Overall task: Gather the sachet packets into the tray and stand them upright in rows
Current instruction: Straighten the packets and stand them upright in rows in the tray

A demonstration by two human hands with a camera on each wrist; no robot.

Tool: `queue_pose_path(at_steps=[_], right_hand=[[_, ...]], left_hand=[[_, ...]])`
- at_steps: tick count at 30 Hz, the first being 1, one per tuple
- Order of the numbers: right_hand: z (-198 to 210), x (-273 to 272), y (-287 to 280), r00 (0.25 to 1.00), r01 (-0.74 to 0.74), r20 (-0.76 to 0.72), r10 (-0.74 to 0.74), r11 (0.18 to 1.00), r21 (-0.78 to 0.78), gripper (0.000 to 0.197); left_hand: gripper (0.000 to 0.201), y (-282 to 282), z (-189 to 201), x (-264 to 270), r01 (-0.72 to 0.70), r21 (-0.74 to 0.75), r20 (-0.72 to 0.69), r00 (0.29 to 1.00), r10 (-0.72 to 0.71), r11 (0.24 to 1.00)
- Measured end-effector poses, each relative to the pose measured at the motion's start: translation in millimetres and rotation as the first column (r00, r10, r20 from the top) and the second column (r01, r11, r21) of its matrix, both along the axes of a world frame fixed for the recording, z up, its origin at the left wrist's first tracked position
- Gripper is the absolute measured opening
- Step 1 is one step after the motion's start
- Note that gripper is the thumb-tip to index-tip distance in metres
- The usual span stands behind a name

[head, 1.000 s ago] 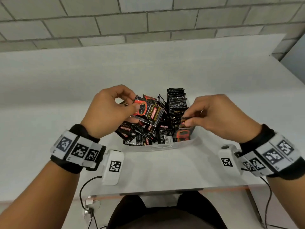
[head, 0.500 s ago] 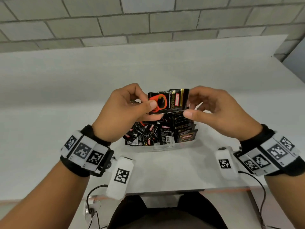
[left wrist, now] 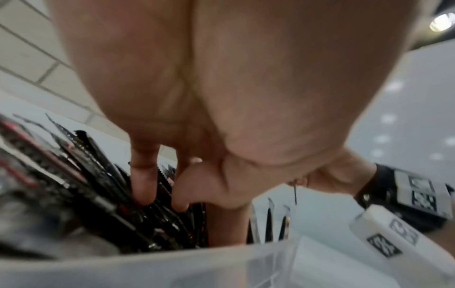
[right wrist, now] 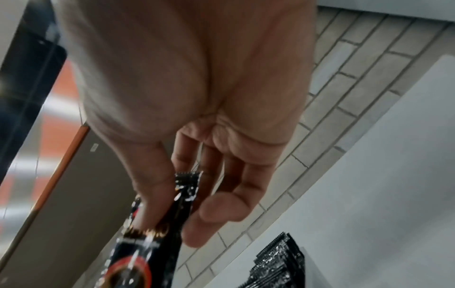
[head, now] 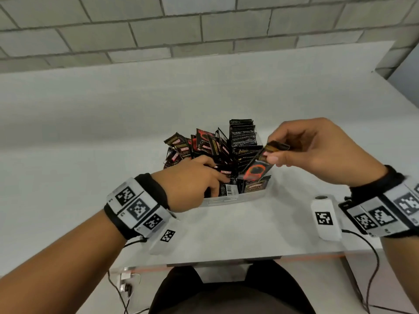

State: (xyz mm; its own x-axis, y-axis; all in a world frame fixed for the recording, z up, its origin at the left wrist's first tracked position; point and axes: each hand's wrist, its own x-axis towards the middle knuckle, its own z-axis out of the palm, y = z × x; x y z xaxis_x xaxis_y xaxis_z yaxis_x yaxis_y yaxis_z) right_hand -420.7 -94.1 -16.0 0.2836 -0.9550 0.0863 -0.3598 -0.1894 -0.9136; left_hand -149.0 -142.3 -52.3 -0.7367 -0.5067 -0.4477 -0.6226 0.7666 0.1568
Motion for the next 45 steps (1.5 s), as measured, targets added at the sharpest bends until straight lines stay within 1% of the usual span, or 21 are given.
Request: queue_pose_path(at_steps=[1,3,5,7,10,12,16,17,18,19,21,23,26,28,31,34,36,38,40,42,45], right_hand=[[0,1,1,0.998,-0.023,-0.066,0.022,1.0,-0.012,0.012],[-2,4,1,0.978,-0.05,-0.204,0.04,0.998,-0.042,0.013],[-5,6,1,0.962,-0.029,-0.272,0.009,0.997,-0.07,0.016],[-10,6,0,0.947,0.006,-0.317,-0.042,0.994,-0.113,0.017],[-19,8,-3,0.918,0.009,-0.389,-0.071,0.987,-0.159,0.021],[-25,11,-5,0.915,0.031,-0.394,-0.091,0.987,-0.156,0.026],[-32,17,-7,0.898,0.04,-0.425,-0.112,0.984,-0.174,0.032],[-33,18,-8,0.892,0.044,-0.436,-0.118,0.983,-0.177,0.032],[-33,19,-8,0.887,0.046,-0.444,-0.123,0.983,-0.179,0.033],[-34,21,-8,0.882,0.042,-0.455,-0.123,0.982,-0.185,0.034],[-37,24,-6,0.864,0.023,-0.49,-0.116,0.981,-0.193,0.037],[-40,25,-5,0.849,0.011,-0.517,-0.105,0.983,-0.182,0.035],[-46,25,-4,0.832,-0.039,-0.55,-0.069,0.983,-0.181,0.032],[-48,26,-4,0.813,-0.08,-0.581,-0.039,0.981,-0.177,0.031],[-46,26,-3,0.789,-0.09,-0.614,-0.024,0.984,-0.154,0.04],[-32,24,-1,0.813,-0.063,-0.582,-0.028,0.989,-0.135,0.049],[-20,25,3,0.847,-0.046,-0.531,-0.039,0.988,-0.146,0.046],[-9,33,6,0.908,-0.015,-0.416,-0.05,0.988,-0.152,0.041],[-4,44,8,0.965,0.007,-0.26,-0.035,0.994,-0.107,0.041],[-6,55,7,0.984,0.006,-0.175,-0.015,0.998,-0.055,0.041],[-16,60,2,0.984,0.061,-0.167,-0.066,0.997,-0.036,0.028]], left_hand=[[0.052,-1,-3,-1,0.037,-0.007,0.048,0.998,-0.037,0.999],[0.055,-2,-8,0,0.056,-0.019,0.056,0.997,-0.055,0.998],[0.051,-2,-8,3,0.025,-0.018,-0.054,0.998,-0.026,1.0],[0.044,-1,-4,8,-0.045,0.03,-0.239,0.97,0.051,0.999],[0.039,0,4,15,-0.147,0.048,-0.495,0.855,0.151,0.988],[0.035,0,9,18,-0.229,0.032,-0.61,0.766,0.201,0.973],[0.027,2,22,20,-0.388,0.154,-0.743,0.561,0.366,0.909],[0.027,3,24,20,-0.41,0.186,-0.755,0.522,0.397,0.893],[0.03,3,26,20,-0.426,0.206,-0.757,0.501,0.419,0.881],[0.034,4,27,20,-0.436,0.207,-0.75,0.504,0.428,0.876],[0.042,6,28,19,-0.438,0.181,-0.729,0.542,0.419,0.881],[0.048,8,27,18,-0.44,0.179,-0.718,0.553,0.423,0.88],[0.05,10,25,17,-0.462,0.19,-0.709,0.546,0.446,0.867],[0.049,9,24,17,-0.482,0.215,-0.705,0.525,0.476,0.85],[0.046,8,27,18,-0.504,0.277,-0.696,0.482,0.532,0.818],[0.041,10,35,16,-0.487,0.272,-0.684,0.509,0.523,0.83],[0.042,12,42,13,-0.469,0.276,-0.689,0.512,0.513,0.839],[0.046,14,48,8,-0.443,0.29,-0.694,0.513,0.505,0.848],[0.051,14,53,2,-0.421,0.307,-0.701,0.506,0.502,0.854],[0.055,14,54,-3,-0.396,0.355,-0.721,0.461,0.518,0.847],[0.059,12,50,-6,-0.358,0.453,-0.768,0.307,0.562,0.816]])
